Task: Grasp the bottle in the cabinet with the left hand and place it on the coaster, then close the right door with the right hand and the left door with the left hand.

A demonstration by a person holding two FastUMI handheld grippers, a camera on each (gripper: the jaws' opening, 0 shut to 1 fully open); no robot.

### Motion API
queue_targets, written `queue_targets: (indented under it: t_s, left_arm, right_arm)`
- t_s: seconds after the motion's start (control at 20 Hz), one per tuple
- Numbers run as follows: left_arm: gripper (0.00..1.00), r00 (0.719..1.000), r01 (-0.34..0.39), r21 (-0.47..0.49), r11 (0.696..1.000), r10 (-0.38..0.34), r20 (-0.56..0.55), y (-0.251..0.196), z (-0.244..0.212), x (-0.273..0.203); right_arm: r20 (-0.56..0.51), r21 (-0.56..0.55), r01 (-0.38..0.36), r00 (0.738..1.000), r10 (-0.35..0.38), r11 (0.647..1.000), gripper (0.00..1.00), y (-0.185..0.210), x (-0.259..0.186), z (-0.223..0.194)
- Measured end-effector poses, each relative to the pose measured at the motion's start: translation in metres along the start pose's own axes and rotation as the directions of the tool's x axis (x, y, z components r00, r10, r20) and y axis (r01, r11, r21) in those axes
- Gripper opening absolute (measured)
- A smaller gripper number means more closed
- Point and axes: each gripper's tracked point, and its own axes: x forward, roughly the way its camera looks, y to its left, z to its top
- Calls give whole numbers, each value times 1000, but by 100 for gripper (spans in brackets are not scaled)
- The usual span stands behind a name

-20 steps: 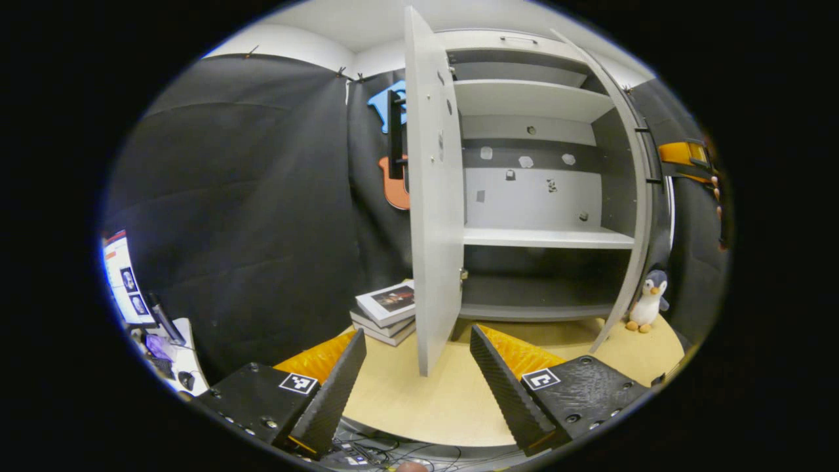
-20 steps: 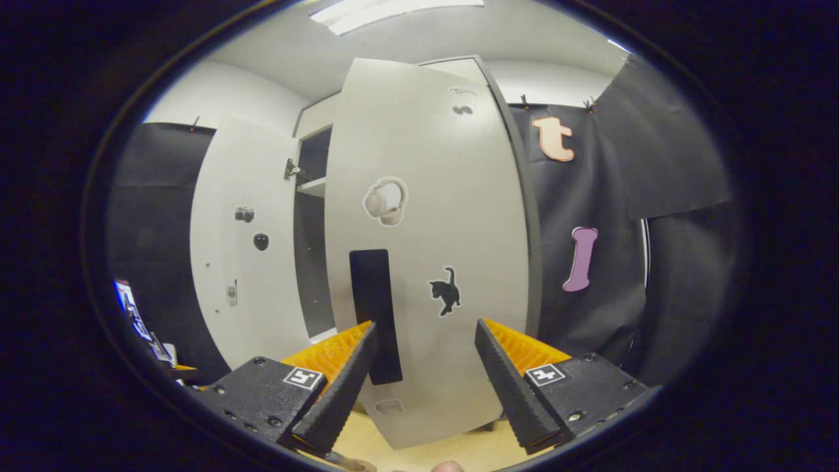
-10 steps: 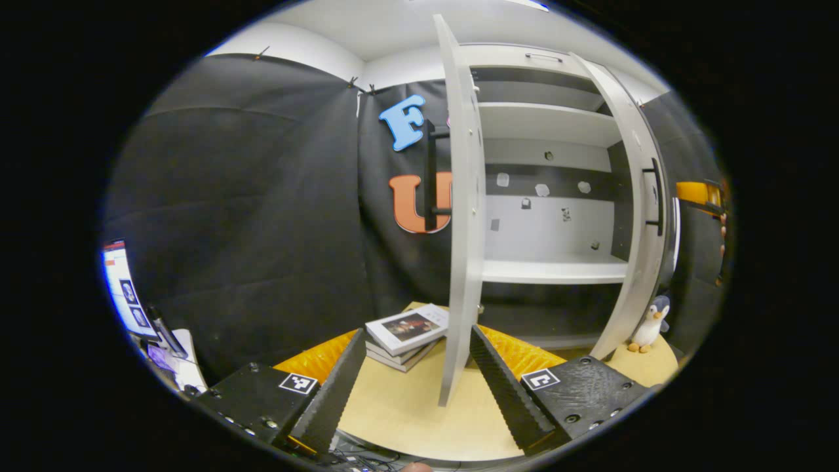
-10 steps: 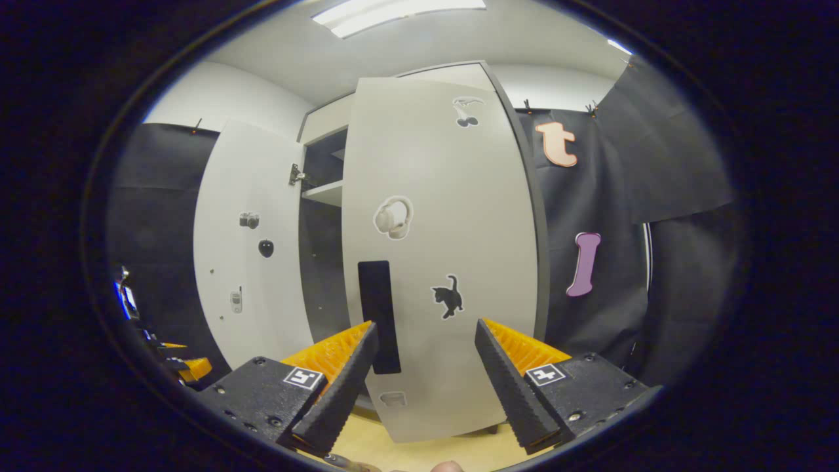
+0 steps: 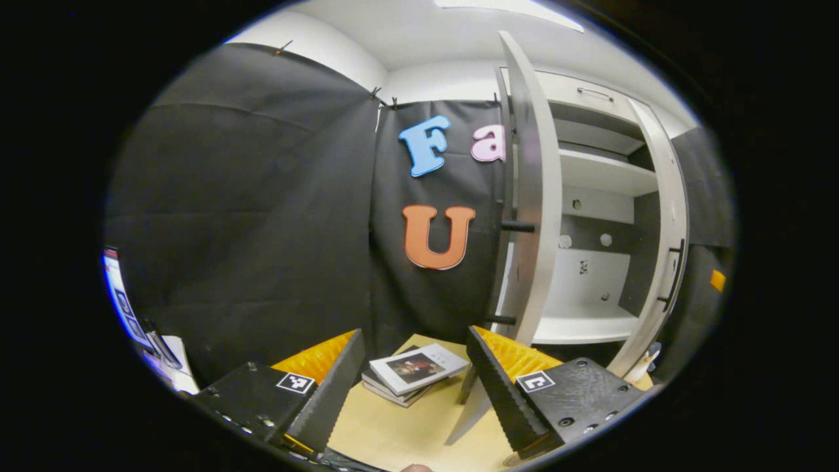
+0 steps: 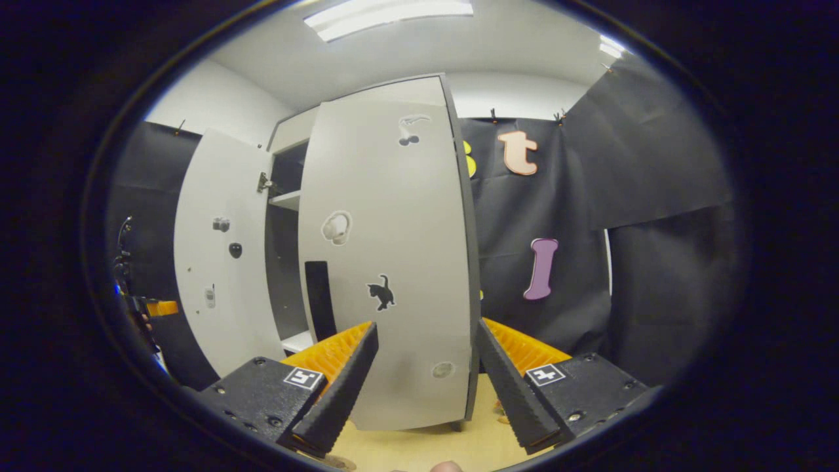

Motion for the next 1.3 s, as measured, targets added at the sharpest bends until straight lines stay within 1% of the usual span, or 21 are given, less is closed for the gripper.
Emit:
queue_targets:
  t_s: [0.05, 0.1, 0.15, 0.2, 0.25, 0.3, 0.35, 0.45, 0.55, 0.7, 0.75, 0.9, 0.95, 1.05, 1.2, 1.3]
  left_arm:
    - [100, 1000, -13, 7, 1000, 13, -3, 4, 3, 6]
    - [91, 1000, -10, 3, 1000, 10, 1, 4, 6, 12]
    - [100, 1000, -4, -3, 1000, 4, 6, 1, 11, 16]
    - [92, 1000, 4, -9, 1000, -4, 7, -2, 16, 18]
    - [92, 1000, 14, -9, 1000, -14, 4, -5, 19, 21]
    - [100, 999, 32, -8, 999, -32, -1, -8, 18, 25]
    - [99, 999, 50, -15, 999, -50, -6, -11, 19, 28]
    - [98, 999, 39, 2, 999, -39, -10, -8, 19, 33]
    - [97, 998, 54, -3, 999, -54, -16, -9, 20, 30]
    - [96, 998, 70, 59, 996, -70, -4, -12, 23, 31]
    - [100, 997, 73, 81, 994, -73, 3, -13, 24, 32]
    - [95, 996, 94, 62, 994, -94, -3, -23, 23, 30]
    - [100, 994, 112, 53, 992, -112, -10, -28, 21, 28]
    - [100, 989, 145, 53, 988, -145, -14, -41, 20, 24]
    - [100, 983, 181, 91, 979, -182, 5, -63, 20, 17]
    - [100, 978, 205, 93, 974, -207, 9, -76, 18, 16]
  right_arm:
    - [-1, 2, 9, 1000, -9, 1000, 98, -4, -3, -1]
    - [-1, 3, 16, 1000, -16, 1000, 98, -8, -6, -1]
    - [-3, 0, 24, 1000, -24, 1000, 98, -12, -9, -2]
    - [-4, -4, 33, 999, -33, 999, 98, -16, -11, -2]
    - [-8, -7, 37, 999, -37, 999, 98, -20, -14, -5]
    - [-15, -13, 46, 999, -46, 999, 98, -24, -17, -8]
    - [-18, -17, 57, 998, -57, 998, 98, -29, -20, -11]
    - [-24, -9, 77, 997, -78, 997, 98, -42, -27, -15]
    - [-32, 8, 89, 996, -89, 996, 98, -51, -31, -18]
    - [-30, 25, 111, 993, -111, 993, 98, -62, -33, -18]
    - [-30, 31, 108, 994, -107, 994, 98, -62, -35, -19]
    - [-22, 46, 78, 997, -77, 996, 97, -55, -37, -19]
    - [-22, 44, 72, 997, -71, 996, 98, -53, -37, -22]
    - [-26, 38, 66, 998, -65, 997, 97, -49, -34, -24]
    - [-22, 45, 52, 998, -51, 998, 98, -44, -30, -22]
    - [-19, 44, 43, 999, -42, 998, 98, -44, -31, -22]
